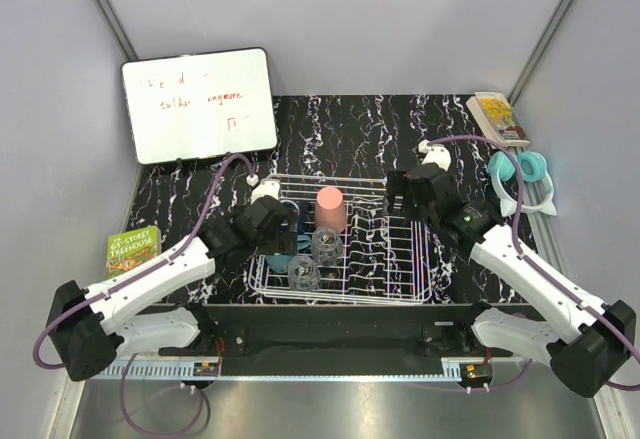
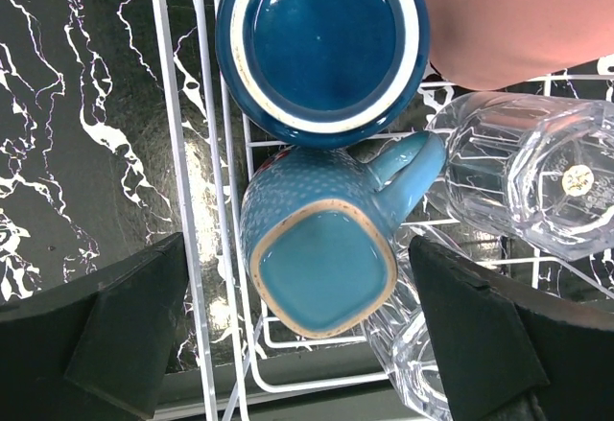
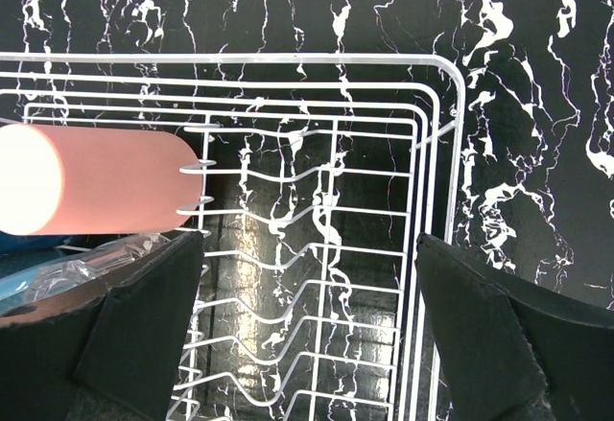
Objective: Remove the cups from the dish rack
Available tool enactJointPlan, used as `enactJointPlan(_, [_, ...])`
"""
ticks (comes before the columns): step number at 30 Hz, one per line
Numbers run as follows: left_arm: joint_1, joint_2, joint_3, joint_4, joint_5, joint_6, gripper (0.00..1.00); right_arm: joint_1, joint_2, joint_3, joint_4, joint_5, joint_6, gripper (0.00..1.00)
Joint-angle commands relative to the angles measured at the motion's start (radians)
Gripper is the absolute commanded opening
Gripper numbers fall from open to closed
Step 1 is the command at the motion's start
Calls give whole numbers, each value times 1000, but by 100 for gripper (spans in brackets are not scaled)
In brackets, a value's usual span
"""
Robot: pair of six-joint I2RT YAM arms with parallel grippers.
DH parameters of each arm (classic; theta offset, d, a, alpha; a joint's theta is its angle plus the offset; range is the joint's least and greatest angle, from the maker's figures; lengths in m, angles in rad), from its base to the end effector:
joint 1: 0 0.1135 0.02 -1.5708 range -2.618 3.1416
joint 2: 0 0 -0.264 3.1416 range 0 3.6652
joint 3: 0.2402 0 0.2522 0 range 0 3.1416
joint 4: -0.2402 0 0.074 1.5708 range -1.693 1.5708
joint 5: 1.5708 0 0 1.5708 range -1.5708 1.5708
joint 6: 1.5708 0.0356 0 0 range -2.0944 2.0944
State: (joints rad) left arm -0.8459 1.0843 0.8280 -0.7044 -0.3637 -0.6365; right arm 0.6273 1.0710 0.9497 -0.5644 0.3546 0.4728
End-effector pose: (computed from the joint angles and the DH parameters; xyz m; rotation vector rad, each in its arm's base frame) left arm 0.1489 -0.1490 0.2549 0.1149 2.4498 -0.1884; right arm 0.1910 0.1232 0.3071 0.0165 2.2145 0.2096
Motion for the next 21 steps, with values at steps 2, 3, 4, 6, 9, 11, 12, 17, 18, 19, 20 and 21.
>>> enactJointPlan(2, [-9,20,-16,91,12,-25,99,5,-17,-12,29,15,13,100])
enactJointPlan(3, [-9,22,-20,95,12,-23,99,5,-16,-14,29,15,15,100])
enactJointPlan(4, [-9,26,-23,103,12,-22,99,5,-16,-17,32,14,16,100])
enactJointPlan(6, [-9,34,-27,112,12,-20,99,5,-14,-19,32,12,18,100])
enactJointPlan(9, [-9,49,-35,135,20,-17,98,5,-11,-22,34,11,23,100])
enactJointPlan(11, [-9,61,-40,152,31,-17,96,3,-9,-25,32,9,23,100])
enactJointPlan(12, [-9,71,-40,158,37,-19,95,5,-9,-26,34,10,24,100])
enactJointPlan(17, [-9,81,-47,175,58,-29,89,5,-13,-34,32,14,27,100])
enactJointPlan(18, [-9,80,-47,175,57,-28,89,3,-13,-37,34,15,27,100])
enactJointPlan(19, [-9,78,-49,172,54,-26,89,5,-11,-37,34,15,27,100])
enactJointPlan(20, [-9,74,-49,169,43,-28,91,5,-11,-37,32,14,29,100])
enactJointPlan(21, [-9,71,-47,164,34,-32,93,5,-9,-35,34,12,29,100])
